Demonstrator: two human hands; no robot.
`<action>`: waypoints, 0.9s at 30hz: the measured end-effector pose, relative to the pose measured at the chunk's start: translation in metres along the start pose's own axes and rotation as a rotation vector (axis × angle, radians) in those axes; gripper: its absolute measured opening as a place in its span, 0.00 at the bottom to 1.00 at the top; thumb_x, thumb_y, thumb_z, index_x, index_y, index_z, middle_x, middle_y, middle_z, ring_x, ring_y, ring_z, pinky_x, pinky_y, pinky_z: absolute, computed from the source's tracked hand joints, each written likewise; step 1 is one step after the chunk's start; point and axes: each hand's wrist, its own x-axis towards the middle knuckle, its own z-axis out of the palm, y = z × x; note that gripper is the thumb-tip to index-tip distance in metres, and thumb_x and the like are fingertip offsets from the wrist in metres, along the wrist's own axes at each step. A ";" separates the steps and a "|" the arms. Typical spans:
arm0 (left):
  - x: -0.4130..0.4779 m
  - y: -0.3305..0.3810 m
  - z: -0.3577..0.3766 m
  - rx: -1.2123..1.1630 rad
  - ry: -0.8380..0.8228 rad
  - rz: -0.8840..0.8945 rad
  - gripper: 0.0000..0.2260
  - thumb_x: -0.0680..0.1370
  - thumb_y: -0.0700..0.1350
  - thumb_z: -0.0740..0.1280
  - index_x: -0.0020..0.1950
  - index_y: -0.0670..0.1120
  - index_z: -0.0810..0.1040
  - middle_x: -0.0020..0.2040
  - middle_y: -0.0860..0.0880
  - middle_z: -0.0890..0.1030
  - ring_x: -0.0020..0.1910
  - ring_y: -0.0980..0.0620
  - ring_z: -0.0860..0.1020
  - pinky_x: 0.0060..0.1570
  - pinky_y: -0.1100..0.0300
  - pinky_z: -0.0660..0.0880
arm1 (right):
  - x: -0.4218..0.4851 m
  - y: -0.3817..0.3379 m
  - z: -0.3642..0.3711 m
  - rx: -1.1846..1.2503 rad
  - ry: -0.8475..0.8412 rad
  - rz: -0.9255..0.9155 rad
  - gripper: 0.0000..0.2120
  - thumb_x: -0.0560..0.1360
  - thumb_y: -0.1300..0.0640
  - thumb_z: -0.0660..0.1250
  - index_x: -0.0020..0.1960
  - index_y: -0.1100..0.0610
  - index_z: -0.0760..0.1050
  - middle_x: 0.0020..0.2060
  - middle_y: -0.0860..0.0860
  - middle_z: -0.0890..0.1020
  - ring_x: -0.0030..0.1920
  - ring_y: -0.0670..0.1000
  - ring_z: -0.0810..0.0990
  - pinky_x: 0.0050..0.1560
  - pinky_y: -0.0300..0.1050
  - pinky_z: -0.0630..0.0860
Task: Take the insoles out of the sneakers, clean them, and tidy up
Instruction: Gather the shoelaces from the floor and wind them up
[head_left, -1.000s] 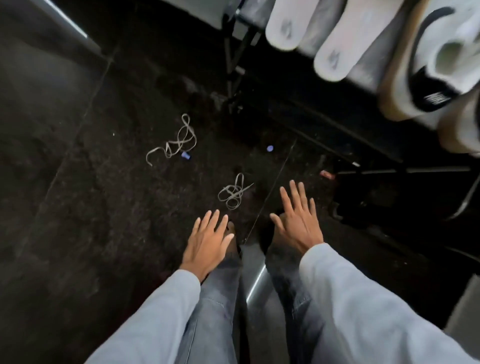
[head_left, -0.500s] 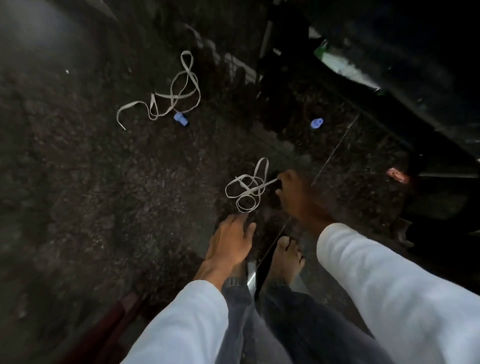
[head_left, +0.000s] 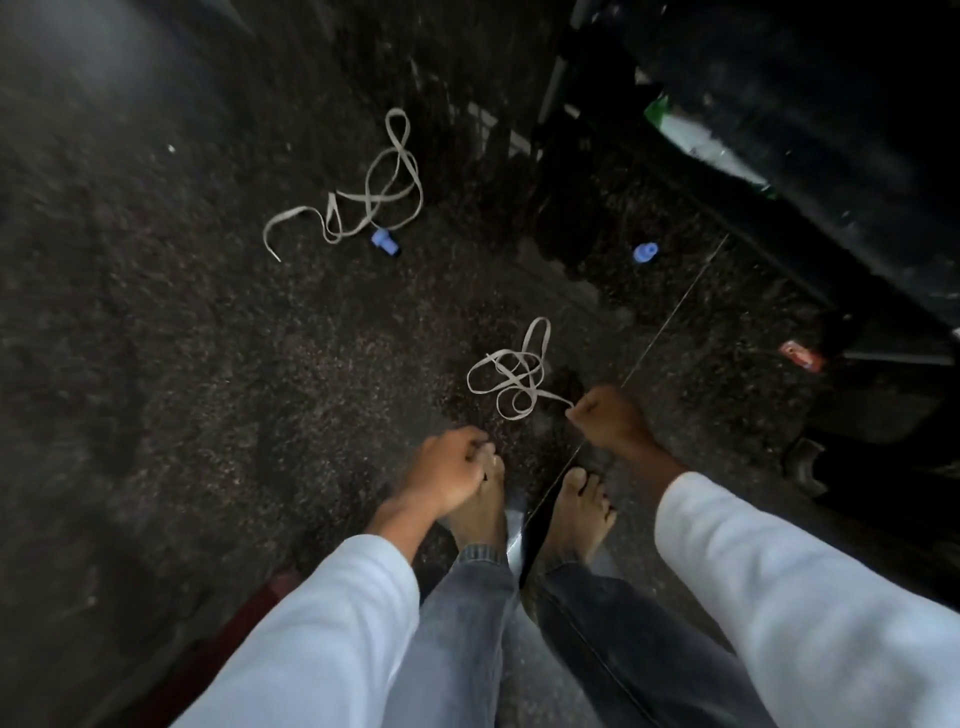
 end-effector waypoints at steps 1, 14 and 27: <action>-0.018 0.007 -0.001 -0.053 -0.011 -0.008 0.14 0.82 0.48 0.62 0.65 0.46 0.78 0.60 0.45 0.83 0.61 0.46 0.80 0.64 0.54 0.74 | -0.022 -0.006 -0.014 0.084 0.003 -0.014 0.13 0.74 0.55 0.70 0.33 0.59 0.79 0.32 0.57 0.80 0.41 0.56 0.83 0.38 0.41 0.68; -0.268 0.186 -0.076 -1.459 -0.238 -0.098 0.27 0.81 0.59 0.56 0.58 0.38 0.82 0.50 0.40 0.84 0.46 0.47 0.84 0.49 0.55 0.79 | -0.365 -0.126 -0.228 0.826 0.241 -0.339 0.04 0.74 0.59 0.72 0.44 0.51 0.80 0.37 0.49 0.86 0.38 0.48 0.85 0.41 0.44 0.81; -0.507 0.269 -0.165 -1.093 -0.208 0.409 0.16 0.85 0.40 0.53 0.69 0.38 0.73 0.60 0.39 0.83 0.58 0.46 0.82 0.61 0.53 0.78 | -0.574 -0.123 -0.323 0.846 0.479 -0.484 0.06 0.78 0.59 0.66 0.50 0.49 0.79 0.45 0.45 0.84 0.48 0.45 0.82 0.50 0.48 0.80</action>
